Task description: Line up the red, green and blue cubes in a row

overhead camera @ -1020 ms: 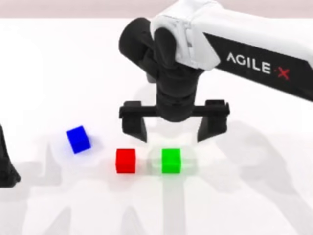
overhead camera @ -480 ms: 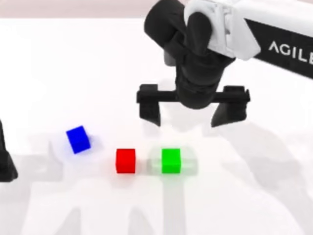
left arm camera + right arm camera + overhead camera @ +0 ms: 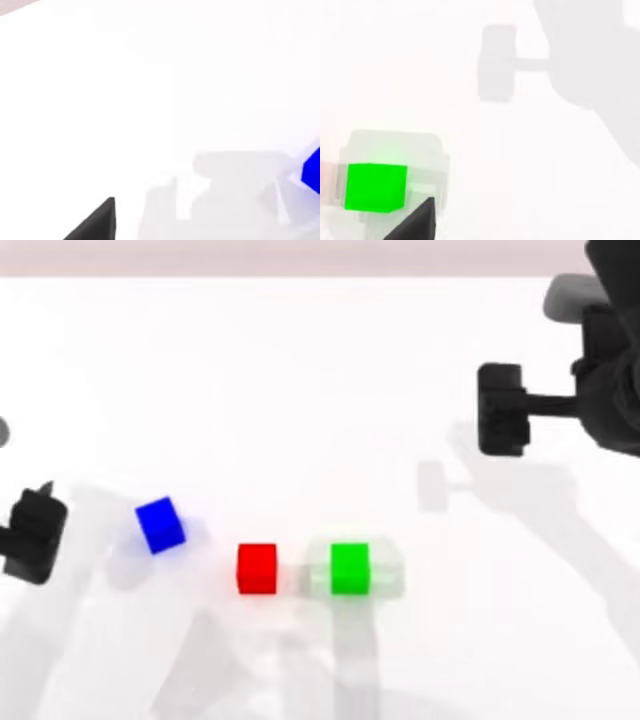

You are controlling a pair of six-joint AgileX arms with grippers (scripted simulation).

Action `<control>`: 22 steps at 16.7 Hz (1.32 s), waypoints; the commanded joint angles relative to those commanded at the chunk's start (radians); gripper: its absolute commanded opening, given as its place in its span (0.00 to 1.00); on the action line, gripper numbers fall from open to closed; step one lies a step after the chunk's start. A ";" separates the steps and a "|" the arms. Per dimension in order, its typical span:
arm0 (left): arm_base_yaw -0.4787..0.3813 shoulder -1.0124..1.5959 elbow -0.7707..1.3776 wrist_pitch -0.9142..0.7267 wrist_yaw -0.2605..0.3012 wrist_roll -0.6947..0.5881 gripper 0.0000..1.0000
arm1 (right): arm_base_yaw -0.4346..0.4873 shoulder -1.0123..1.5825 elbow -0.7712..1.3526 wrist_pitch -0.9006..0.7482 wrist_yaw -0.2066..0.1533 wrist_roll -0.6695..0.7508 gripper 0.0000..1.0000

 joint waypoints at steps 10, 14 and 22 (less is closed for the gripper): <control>-0.137 0.884 0.626 -0.502 0.008 0.359 1.00 | -0.333 -0.950 -0.850 0.538 -0.026 -0.336 1.00; -0.173 1.130 0.820 -0.626 0.006 0.459 1.00 | -0.427 -1.249 -1.081 0.719 -0.057 -0.420 1.00; -0.192 1.266 0.940 -0.686 0.003 0.516 1.00 | -0.481 -1.422 -1.210 0.837 -0.083 -0.464 1.00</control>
